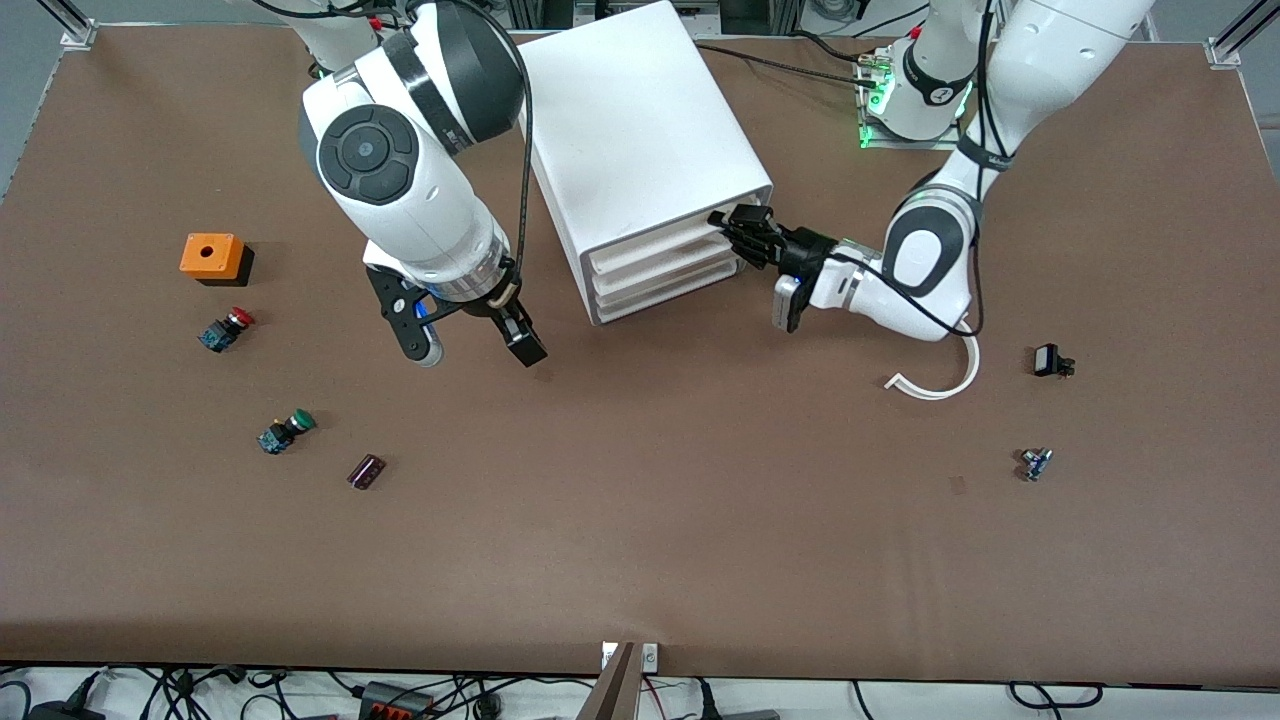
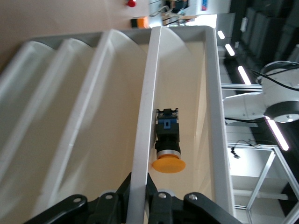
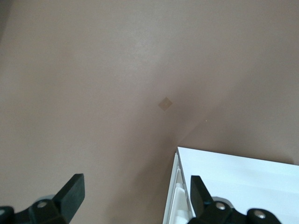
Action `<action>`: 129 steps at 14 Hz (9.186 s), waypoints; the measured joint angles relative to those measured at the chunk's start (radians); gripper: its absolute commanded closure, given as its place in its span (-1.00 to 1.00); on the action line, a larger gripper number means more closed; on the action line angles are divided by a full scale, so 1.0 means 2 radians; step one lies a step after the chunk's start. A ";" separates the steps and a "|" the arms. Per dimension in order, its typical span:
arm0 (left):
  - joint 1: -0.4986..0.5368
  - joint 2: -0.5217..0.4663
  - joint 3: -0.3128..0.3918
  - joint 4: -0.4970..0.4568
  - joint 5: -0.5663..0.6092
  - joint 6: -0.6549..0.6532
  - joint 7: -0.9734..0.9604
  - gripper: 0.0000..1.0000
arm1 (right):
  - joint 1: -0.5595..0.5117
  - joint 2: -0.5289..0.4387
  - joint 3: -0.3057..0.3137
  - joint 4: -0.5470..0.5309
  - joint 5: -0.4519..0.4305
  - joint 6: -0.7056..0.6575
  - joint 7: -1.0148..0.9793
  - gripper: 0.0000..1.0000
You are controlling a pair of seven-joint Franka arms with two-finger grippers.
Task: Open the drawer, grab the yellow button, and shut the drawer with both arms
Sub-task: 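Pull the drawer open with the left gripper while the right gripper reaches over, then release the handle with the left gripper while the right gripper lowers into drawer, then grasp the orange-capped button in the drawer with the right gripper and lift, then carry the orange-capped button out of the drawer with the right gripper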
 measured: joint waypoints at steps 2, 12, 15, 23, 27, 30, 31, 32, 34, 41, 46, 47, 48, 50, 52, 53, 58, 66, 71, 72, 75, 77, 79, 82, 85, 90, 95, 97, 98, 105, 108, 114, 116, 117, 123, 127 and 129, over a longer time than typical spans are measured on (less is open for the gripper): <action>0.007 0.009 0.001 0.036 0.039 0.000 -0.039 0.85 | 0.000 0.003 0.000 0.000 0.026 0.004 0.025 -1.00; 0.031 0.108 0.000 0.180 0.113 -0.049 -0.086 0.79 | 0.034 0.015 0.000 0.002 0.043 0.038 0.104 -1.00; 0.031 0.109 0.000 0.184 0.116 -0.049 -0.086 0.79 | 0.034 0.015 -0.002 0.004 0.043 0.038 0.104 -1.00; 0.038 0.136 0.002 0.230 0.121 -0.053 -0.090 0.78 | 0.037 0.015 -0.004 0.005 0.043 0.038 0.104 -1.00; 0.042 0.160 0.009 0.270 0.121 -0.054 -0.096 0.78 | 0.037 0.015 -0.007 0.009 0.043 0.038 0.105 -1.00; 0.042 0.171 0.010 0.287 0.121 -0.055 -0.099 0.78 | 0.036 0.015 -0.009 0.011 0.043 0.038 0.106 -1.00; 0.042 0.175 0.011 0.294 0.121 -0.055 -0.099 0.77 | 0.036 0.015 -0.009 0.011 0.043 0.038 0.110 -1.00; 0.043 0.179 0.013 0.300 0.121 -0.055 -0.100 0.76 | 0.037 0.015 -0.009 0.011 0.043 0.038 0.120 -1.00; 0.043 0.185 0.016 0.310 0.121 -0.055 -0.103 0.00 | 0.040 0.015 -0.008 0.011 0.043 0.038 0.139 -1.00; 0.054 0.187 0.028 0.325 0.139 -0.047 -0.119 -1.00 | 0.054 0.028 -0.007 0.011 0.043 0.076 0.181 -1.00; 0.075 0.157 0.029 0.345 0.205 -0.101 -0.217 -1.00 | 0.063 0.050 -0.006 0.011 0.043 0.130 0.212 -1.00; 0.076 0.144 0.029 0.346 0.232 -0.106 -0.233 -1.00 | 0.066 0.055 -0.006 0.011 0.043 0.142 0.221 -1.00; 0.076 0.129 0.029 0.346 0.258 -0.107 -0.250 -1.00 | 0.068 0.058 -0.006 0.011 0.043 0.153 0.231 -1.00; 0.075 0.103 0.027 0.346 0.320 -0.109 -0.279 -1.00 | 0.072 0.065 -0.006 0.016 0.043 0.164 0.251 -1.00; 0.073 0.078 0.023 0.355 0.409 -0.109 -0.287 -1.00 | 0.076 0.078 -0.005 0.032 0.043 0.167 0.271 -1.00; 0.071 0.068 0.021 0.367 0.458 -0.112 -0.288 -1.00 | 0.078 0.085 -0.005 0.041 0.043 0.170 0.280 -1.00; 0.036 0.050 0.020 0.431 0.648 -0.126 -0.290 -1.00 | 0.091 0.115 -0.005 0.052 0.043 0.198 0.323 -1.00; 0.009 0.053 0.027 0.456 0.720 -0.111 -0.416 -1.00 | 0.100 0.121 -0.004 0.056 0.076 0.204 0.340 -1.00; 0.025 0.055 0.028 0.456 0.704 -0.111 -0.416 -1.00 | 0.105 0.123 -0.003 0.056 0.076 0.198 0.341 -1.00; 0.024 0.055 0.028 0.456 0.703 -0.111 -0.416 -1.00 | 0.106 0.124 -0.003 0.056 0.076 0.194 0.341 -1.00; 0.022 0.056 0.027 0.456 0.703 -0.111 -0.416 -1.00 | 0.112 0.124 -0.003 0.056 0.076 0.185 0.341 -1.00; 0.022 0.057 0.026 0.454 0.703 -0.111 -0.416 -1.00 | 0.115 0.125 -0.003 0.056 0.076 0.182 0.341 -1.00; 0.021 0.059 0.026 0.452 0.703 -0.111 -0.416 -1.00 | 0.116 0.125 -0.003 0.056 0.073 0.166 0.340 -1.00; 0.021 0.060 0.025 0.452 0.703 -0.111 -0.416 -1.00 | 0.118 0.125 -0.003 0.056 0.068 0.138 0.340 -1.00; 0.019 0.060 0.025 0.452 0.703 -0.111 -0.416 -1.00 | 0.120 0.125 -0.003 0.056 0.067 0.136 0.340 -1.00; 0.019 0.060 0.025 0.452 0.703 -0.111 -0.416 -1.00 | 0.122 0.125 -0.003 0.057 0.067 0.136 0.336 -0.59; 0.019 0.060 0.025 0.452 0.703 -0.111 -0.416 -1.00 | 0.122 0.125 -0.003 0.058 0.067 0.137 0.333 0.26; 0.018 0.060 0.025 0.452 0.703 -0.111 -0.417 -1.00 | 0.122 0.125 -0.003 0.059 0.067 0.139 0.333 0.53; 0.018 0.060 0.025 0.452 0.703 -0.111 -0.417 -1.00 | 0.122 0.125 -0.003 0.060 0.067 0.140 0.333 0.58; 0.016 0.060 0.025 0.452 0.703 -0.111 -0.420 -1.00 | 0.122 0.125 -0.007 0.094 0.065 0.143 0.333 0.75; 0.016 0.060 0.024 0.452 0.681 -0.111 -0.426 -1.00 | 0.118 0.123 -0.016 0.106 0.062 0.141 0.295 0.77; 0.017 0.059 0.024 0.455 0.638 -0.110 -0.437 -1.00 | 0.091 0.111 -0.041 0.111 0.055 0.103 0.070 0.81; 0.016 0.059 0.024 0.457 0.637 -0.109 -0.437 -1.00 | 0.086 0.109 -0.054 0.111 0.051 0.074 -0.018 0.81; 0.016 0.059 0.023 0.457 0.637 -0.108 -0.437 -1.00 | 0.084 0.107 -0.062 0.111 0.047 0.057 -0.063 0.81; 0.010 0.058 0.021 0.458 0.637 -0.108 -0.513 -1.00 | 0.054 0.091 -0.089 0.116 0.029 -0.019 -0.297 0.81; 0.011 0.058 0.023 0.458 0.637 -0.108 -0.528 -1.00 | 0.031 0.083 -0.090 0.115 0.028 -0.041 -0.334 0.81; 0.009 0.059 0.023 0.457 0.637 -0.108 -0.543 -1.00 | 0.037 0.081 -0.088 0.115 0.028 -0.042 -0.334 0.81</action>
